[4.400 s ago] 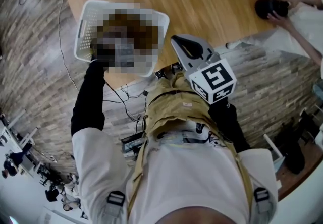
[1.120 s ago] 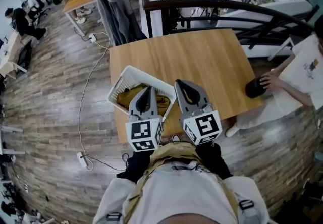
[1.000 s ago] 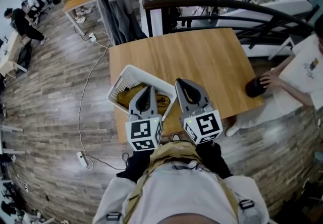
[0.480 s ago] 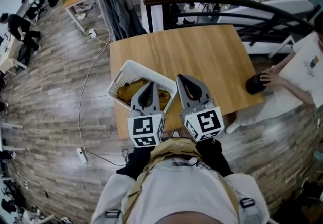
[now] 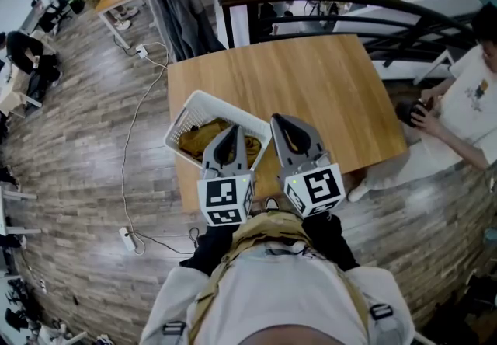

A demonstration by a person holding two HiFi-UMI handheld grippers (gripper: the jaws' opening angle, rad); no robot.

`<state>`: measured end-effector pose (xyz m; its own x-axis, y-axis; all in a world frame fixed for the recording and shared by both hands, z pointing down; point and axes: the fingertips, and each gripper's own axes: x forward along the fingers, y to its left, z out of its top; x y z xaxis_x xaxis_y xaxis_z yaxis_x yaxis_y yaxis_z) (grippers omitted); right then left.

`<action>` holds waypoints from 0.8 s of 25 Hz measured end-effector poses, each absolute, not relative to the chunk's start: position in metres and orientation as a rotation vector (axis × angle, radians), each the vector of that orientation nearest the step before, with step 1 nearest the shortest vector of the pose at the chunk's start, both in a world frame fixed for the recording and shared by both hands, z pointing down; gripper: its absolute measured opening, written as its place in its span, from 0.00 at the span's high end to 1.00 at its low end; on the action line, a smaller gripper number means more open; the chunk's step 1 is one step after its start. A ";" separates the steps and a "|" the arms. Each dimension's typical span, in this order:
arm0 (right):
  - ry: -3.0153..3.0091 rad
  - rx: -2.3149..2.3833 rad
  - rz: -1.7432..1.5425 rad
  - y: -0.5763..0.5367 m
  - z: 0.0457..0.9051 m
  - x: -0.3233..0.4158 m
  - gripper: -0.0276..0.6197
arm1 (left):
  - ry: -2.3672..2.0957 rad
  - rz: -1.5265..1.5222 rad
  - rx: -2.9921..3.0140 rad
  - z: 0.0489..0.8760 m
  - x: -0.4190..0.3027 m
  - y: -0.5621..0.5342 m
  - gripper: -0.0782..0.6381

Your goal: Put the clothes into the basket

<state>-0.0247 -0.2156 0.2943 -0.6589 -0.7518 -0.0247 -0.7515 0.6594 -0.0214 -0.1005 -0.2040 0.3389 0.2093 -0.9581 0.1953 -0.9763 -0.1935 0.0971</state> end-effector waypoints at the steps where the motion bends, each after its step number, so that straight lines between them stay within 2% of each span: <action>1: 2.833 -1.284 -0.015 -0.215 0.295 -0.025 0.93 | -1.853 0.135 2.280 0.340 -0.101 -0.204 0.89; 20: 2.842 -1.328 -0.025 -0.208 0.302 -0.029 0.93 | -1.818 0.120 2.288 0.347 -0.105 -0.196 0.89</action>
